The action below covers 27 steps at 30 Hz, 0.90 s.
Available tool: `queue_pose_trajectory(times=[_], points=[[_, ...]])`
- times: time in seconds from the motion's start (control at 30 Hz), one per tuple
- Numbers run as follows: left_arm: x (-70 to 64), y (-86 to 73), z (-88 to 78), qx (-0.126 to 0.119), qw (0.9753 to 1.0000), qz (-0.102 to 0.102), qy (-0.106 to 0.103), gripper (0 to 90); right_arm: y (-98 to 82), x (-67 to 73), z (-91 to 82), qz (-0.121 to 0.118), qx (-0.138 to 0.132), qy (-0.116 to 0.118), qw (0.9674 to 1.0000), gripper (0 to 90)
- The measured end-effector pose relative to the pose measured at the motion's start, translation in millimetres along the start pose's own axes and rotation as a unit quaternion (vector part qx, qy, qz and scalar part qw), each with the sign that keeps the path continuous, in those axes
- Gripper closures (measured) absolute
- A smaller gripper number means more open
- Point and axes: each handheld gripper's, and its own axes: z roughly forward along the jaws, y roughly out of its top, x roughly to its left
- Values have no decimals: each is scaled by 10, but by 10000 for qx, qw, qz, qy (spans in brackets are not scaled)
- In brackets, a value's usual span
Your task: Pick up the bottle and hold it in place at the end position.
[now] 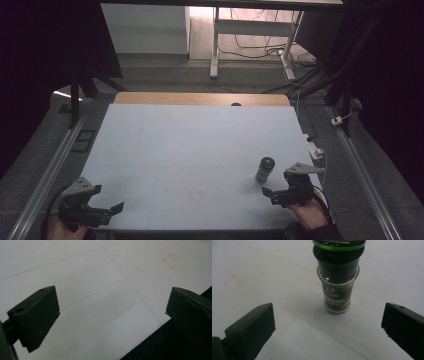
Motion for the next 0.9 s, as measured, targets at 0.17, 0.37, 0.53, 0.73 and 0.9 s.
queue_pose_trajectory(times=[0.17,0.37,0.53,0.73,0.9], points=[[0,1,2,12,10000,4,-1,0,33,-42,78,-64,-56,32,10000,0],[0,3,5,24,10000,11,-3,0,58,-79,188,-181,6,-22,9998,0],[0,4,7,35,10000,19,-2,0,67,-105,284,-222,41,-25,9997,0],[-3,6,10,56,10000,19,1,0,67,-131,398,-333,142,-69,9993,0],[-6,8,14,67,10000,38,4,0,65,-145,460,-516,171,-114,9985,52]])
